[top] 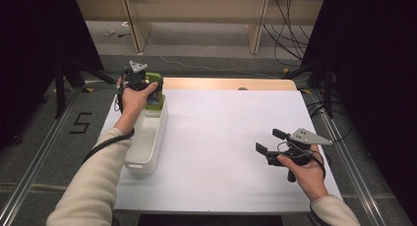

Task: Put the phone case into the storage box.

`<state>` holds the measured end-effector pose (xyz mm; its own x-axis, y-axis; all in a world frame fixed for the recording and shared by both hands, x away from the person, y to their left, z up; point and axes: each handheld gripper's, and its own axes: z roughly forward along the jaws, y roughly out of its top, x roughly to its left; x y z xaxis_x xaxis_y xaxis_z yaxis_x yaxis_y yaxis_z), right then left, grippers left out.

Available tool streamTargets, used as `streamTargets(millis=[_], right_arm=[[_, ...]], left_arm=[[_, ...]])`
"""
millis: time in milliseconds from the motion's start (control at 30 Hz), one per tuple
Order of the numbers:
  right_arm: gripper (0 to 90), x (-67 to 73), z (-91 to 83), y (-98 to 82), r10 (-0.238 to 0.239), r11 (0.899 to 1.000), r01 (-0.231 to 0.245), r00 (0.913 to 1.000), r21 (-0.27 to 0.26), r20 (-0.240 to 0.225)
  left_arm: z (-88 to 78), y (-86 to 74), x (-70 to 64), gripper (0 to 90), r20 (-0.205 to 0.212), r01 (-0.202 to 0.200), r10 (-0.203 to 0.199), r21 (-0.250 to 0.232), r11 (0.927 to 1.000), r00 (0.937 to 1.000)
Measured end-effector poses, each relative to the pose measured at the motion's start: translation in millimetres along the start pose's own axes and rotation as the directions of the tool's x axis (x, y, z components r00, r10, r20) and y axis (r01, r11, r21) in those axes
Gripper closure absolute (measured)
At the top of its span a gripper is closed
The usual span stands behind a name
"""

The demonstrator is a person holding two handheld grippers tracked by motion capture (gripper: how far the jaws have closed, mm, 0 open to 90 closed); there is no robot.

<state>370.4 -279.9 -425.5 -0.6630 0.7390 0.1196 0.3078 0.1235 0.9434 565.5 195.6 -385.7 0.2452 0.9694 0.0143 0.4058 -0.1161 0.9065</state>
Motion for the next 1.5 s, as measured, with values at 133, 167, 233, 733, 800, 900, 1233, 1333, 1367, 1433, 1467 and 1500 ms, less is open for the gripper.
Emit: streamTargets(millis=[133, 167, 233, 733, 800, 900, 1233, 1333, 1367, 1433, 1467, 1500], right_arm=[[11.4, 0.1, -0.1, 0.1, -0.001, 1.0, 0.001, 1.0, -0.001, -0.001], [11.4, 0.0, -0.1, 0.1, -0.002, 1.0, 0.002, 1.0, 0.002, -0.002], [11.4, -0.1, 0.0, 0.0, -0.001, 1.0, 0.001, 1.0, 0.001, -0.002], [11.4, 0.4, 0.1, 0.2, 0.001, 1.0, -0.001, 1.0, 0.002, -0.002], [11.4, 0.3, 0.1, 0.3, 0.002, 1.0, -0.002, 1.0, -0.001, -0.001], [11.4, 0.3, 0.2, 0.2, 0.002, 1.0, -0.002, 1.0, 0.0, -0.002], [11.4, 0.0, 0.4, 0.0, 0.0, 1.0, 0.0, 1.0, 0.001, -0.002], [11.4, 0.1, 0.3, 0.2, 0.002, 1.0, -0.002, 1.0, 0.001, -0.002], [11.4, 0.0, 0.3, 0.1, 0.001, 1.0, -0.001, 1.0, 0.0, -0.001], [11.4, 0.0, 0.5, 0.1, 0.0, 1.0, 0.0, 1.0, 0.001, -0.001], [11.4, -0.1, 0.5, 0.0, -0.001, 1.0, 0.001, 1.0, 0.001, -0.002], [11.4, 0.0, 0.5, 0.0, -0.001, 1.0, 0.001, 1.0, 0.001, -0.002]], left_arm=[[2.0, -1.4, -0.4, 15.3, -0.003, 0.004, -0.004, 0.006, 1.0, 1.0], [2.3, -1.7, -0.3, 15.3, -0.002, 0.004, -0.004, 0.007, 1.0, 1.0], [3.3, -2.6, -0.9, 15.3, -0.003, 0.003, -0.003, 0.012, 0.9999, 1.0], [9.2, -5.6, 1.1, 15.2, 0.013, 0.013, -0.014, 0.049, 0.9987, 0.9998], [9.7, -6.2, 1.4, 15.2, 0.013, 0.016, -0.017, 0.049, 0.9986, 0.9998], [10.7, -7.0, 1.5, 15.2, 0.015, 0.017, -0.018, 0.055, 0.9984, 0.9997], [14.6, -10.7, 0.9, 15.2, 0.018, 0.018, -0.02, 0.075, 0.997, 0.9996], [15.5, -11.4, 1.0, 15.1, 0.018, 0.017, -0.019, 0.077, 0.9969, 0.9997], [15.7, -11.6, 0.9, 15.1, 0.018, 0.017, -0.018, 0.078, 0.9968, 0.9997], [16.1, -12.4, 0.7, 15.1, 0.018, 0.015, -0.017, 0.081, 0.9966, 0.9997], [16.2, -12.7, 0.8, 15.1, 0.018, 0.016, -0.017, 0.082, 0.9965, 0.9997], [16.6, -13.3, 0.9, 15.1, 0.02, 0.015, -0.017, 0.085, 0.9963, 0.9997]])
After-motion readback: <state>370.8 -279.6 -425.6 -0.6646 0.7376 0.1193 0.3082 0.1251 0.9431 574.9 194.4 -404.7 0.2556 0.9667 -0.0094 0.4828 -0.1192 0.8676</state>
